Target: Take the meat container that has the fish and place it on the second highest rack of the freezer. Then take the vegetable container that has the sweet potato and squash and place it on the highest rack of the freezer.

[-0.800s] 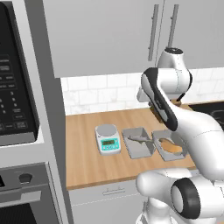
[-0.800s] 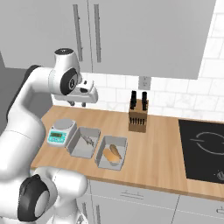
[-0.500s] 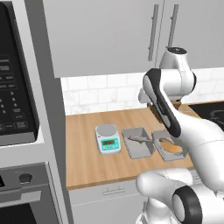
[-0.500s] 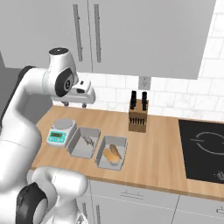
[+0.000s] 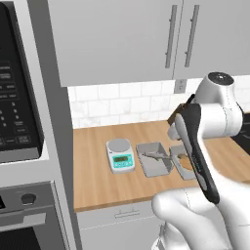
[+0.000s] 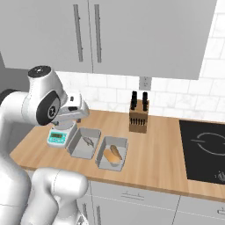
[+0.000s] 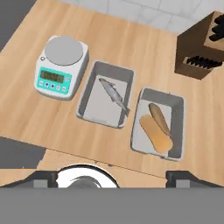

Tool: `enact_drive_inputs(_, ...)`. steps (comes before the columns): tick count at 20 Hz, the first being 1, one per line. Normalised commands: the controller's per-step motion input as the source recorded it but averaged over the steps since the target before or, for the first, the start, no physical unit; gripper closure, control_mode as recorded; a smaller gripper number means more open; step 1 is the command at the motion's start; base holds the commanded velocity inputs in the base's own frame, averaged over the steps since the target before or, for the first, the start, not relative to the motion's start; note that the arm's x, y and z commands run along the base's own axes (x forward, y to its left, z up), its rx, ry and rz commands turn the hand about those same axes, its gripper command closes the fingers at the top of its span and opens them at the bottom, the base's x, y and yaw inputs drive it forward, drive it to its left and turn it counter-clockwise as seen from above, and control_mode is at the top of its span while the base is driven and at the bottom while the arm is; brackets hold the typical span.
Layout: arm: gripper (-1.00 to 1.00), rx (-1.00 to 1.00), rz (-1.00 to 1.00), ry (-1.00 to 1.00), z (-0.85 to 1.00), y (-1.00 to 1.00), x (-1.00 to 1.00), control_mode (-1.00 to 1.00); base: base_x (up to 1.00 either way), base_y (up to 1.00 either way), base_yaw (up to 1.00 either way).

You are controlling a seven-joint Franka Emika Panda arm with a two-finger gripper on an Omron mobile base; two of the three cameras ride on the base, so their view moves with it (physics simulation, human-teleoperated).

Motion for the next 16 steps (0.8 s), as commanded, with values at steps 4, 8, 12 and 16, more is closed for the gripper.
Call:
enact_drive_inputs(4, -1.0, 0.0, 0.49, 0.01, -0.06, -0.02, -0.32, -1.0, 0.0, 0.0, 0.0)
enact_drive_inputs(8, -1.0, -0.12, 0.43, 0.03, -0.04, 0.23, -0.03, -1.0, 0.0, 0.0, 0.0)
enact_drive_inputs(12, -1.0, -0.37, 0.29, 0.01, -0.07, 0.41, 0.0, -1.0, 0.0, 0.0, 0.0)
enact_drive_inputs(16, -1.0, -0.36, 0.25, 0.01, -0.15, 0.24, 0.02, -1.0, 0.0, 0.0, 0.0)
